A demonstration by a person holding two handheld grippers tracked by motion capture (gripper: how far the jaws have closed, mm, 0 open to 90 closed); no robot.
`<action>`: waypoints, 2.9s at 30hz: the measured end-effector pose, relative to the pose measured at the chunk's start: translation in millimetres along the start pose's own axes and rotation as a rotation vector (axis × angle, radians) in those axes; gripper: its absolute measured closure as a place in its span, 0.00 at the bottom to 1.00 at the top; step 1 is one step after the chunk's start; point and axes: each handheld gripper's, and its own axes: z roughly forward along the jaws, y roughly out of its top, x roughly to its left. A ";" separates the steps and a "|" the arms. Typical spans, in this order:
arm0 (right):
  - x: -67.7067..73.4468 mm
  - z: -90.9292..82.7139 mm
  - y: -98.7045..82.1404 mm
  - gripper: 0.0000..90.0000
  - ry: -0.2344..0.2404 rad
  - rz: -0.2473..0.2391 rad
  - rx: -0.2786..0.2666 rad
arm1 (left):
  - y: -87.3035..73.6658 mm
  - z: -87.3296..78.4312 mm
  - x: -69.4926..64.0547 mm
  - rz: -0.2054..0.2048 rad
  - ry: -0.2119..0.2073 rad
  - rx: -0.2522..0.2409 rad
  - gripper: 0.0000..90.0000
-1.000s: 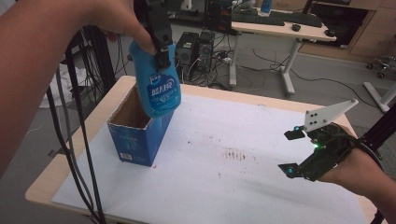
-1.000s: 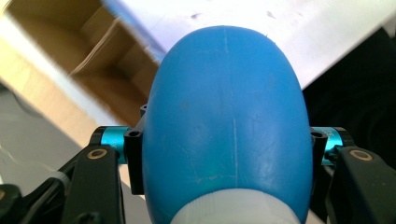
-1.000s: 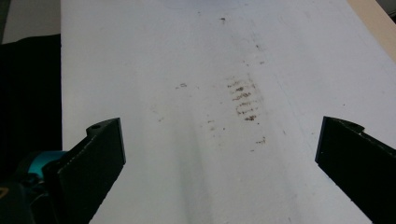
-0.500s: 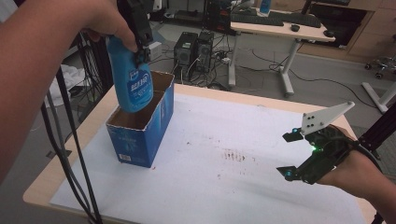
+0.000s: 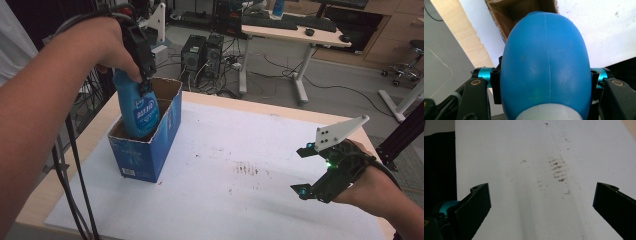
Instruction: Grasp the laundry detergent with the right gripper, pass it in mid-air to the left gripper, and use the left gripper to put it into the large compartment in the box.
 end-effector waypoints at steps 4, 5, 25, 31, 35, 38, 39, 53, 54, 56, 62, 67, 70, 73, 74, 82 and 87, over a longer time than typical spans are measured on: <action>0.3 2.2 -2.0 0.01 0.002 0.003 0.005 | 3.5 24.8 -1.7 0.073 0.007 0.021 0.43; 0.8 2.3 -2.2 0.01 0.000 0.005 0.007 | 4.6 33.9 -2.8 0.116 0.009 0.028 0.43; 1.9 8.6 -3.9 0.01 0.004 0.009 0.024 | 11.7 107.4 -1.3 0.448 0.028 0.044 0.43; 1.6 9.6 -4.9 0.01 0.006 0.013 0.028 | 12.4 120.5 3.5 0.470 0.007 0.044 0.43; 1.4 10.9 -5.6 0.01 0.007 0.014 0.029 | 13.6 122.1 4.3 0.490 -0.008 0.024 0.43; 1.5 12.1 -5.9 0.01 0.009 0.017 0.029 | 14.9 122.0 4.3 0.499 -0.012 0.028 0.43; 1.2 12.2 -5.9 0.01 0.010 0.016 0.029 | 15.6 122.5 4.0 0.502 -0.018 0.025 0.43; 0.7 13.1 -8.2 0.01 0.009 0.018 0.029 | 13.9 114.6 4.9 0.492 -0.030 0.024 0.31; 0.8 13.1 -8.2 0.01 0.008 0.017 0.028 | 13.6 113.0 4.5 0.495 -0.026 0.024 0.30; 1.2 12.7 -8.1 0.01 0.009 0.018 0.027 | 13.5 111.3 4.2 0.500 -0.020 0.029 0.30; 1.0 10.5 -9.7 0.01 0.008 0.024 0.026 | 10.4 95.4 1.6 0.516 -0.021 0.019 0.30; -1.8 8.9 -10.9 0.01 0.011 0.029 0.032 | 6.0 81.0 -0.1 0.519 -0.020 0.003 0.24; -2.9 6.9 -10.1 0.01 0.011 0.031 0.034 | 2.9 71.8 -1.4 0.524 -0.007 -0.005 0.22; -4.0 4.7 -9.1 0.01 0.010 0.035 0.037 | -0.7 60.6 -3.8 0.527 0.000 -0.013 0.21; -4.8 3.7 -8.8 0.01 0.011 0.032 0.040 | -1.6 56.2 -4.9 0.535 0.007 -0.019 0.20; -11.5 -5.4 -3.7 0.01 0.017 0.033 0.091 | -7.1 25.4 -24.5 0.605 0.009 -0.042 0.17; -19.5 -13.3 2.6 0.01 0.027 0.024 0.155 | -8.8 16.1 -42.8 0.658 -0.011 -0.053 0.12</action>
